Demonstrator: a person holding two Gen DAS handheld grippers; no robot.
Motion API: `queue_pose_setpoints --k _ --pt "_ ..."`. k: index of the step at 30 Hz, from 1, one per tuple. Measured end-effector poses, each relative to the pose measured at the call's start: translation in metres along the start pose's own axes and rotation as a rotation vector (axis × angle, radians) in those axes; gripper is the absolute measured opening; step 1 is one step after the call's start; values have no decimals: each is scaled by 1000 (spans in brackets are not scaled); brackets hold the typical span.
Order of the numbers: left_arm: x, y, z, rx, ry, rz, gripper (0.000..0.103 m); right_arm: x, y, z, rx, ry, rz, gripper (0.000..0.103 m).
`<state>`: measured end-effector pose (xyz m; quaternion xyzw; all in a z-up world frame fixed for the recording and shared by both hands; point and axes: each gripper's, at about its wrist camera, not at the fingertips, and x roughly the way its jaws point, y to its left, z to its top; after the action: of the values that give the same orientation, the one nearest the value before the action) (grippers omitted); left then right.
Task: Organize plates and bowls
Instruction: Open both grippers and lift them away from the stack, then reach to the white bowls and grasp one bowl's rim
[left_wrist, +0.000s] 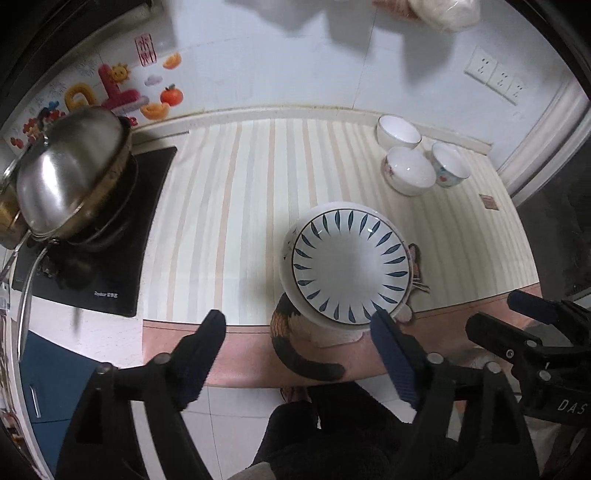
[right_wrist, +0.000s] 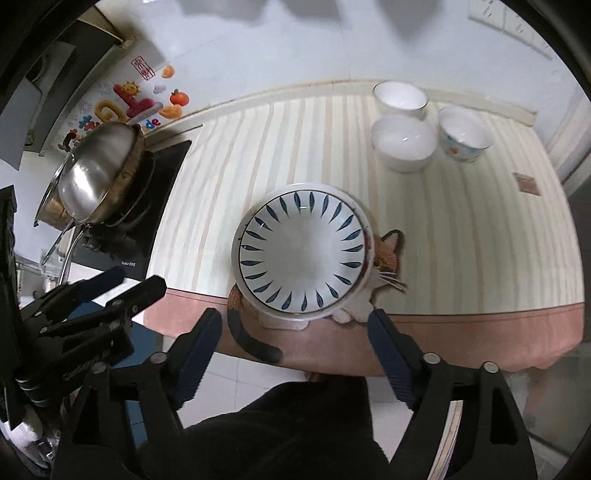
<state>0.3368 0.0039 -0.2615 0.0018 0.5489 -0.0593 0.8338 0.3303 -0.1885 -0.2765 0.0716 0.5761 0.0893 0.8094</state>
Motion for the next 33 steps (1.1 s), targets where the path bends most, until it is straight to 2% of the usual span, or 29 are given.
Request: queue_pose_setpoints --k 6,11,17,21,27,31,33 --pt "-22 -1 -14 14 -30 -14 93 -30 5 -20 28 -53 -28 92" --pt "-38 -3 -18 13 -65 -14 94 -46 6 -29 39 -84 -40 93" --pt "-29 -6 -3 -11 -57 -16 94 -47 -6 -23 67 -99 9 94" --pt "-10 -15 25 -19 -85 -6 94 -37 -32 0 103 -112 87 94" --pt "36 -47 96 2 -106 -1 94 -4 -93 60 164 -109 99 94" --pt "83 -73 146 19 -79 4 94 34 -140 106 188 -72 90 94" --pt "112 -83 170 3 -46 -6 94 55 -162 125 211 -43 115 94"
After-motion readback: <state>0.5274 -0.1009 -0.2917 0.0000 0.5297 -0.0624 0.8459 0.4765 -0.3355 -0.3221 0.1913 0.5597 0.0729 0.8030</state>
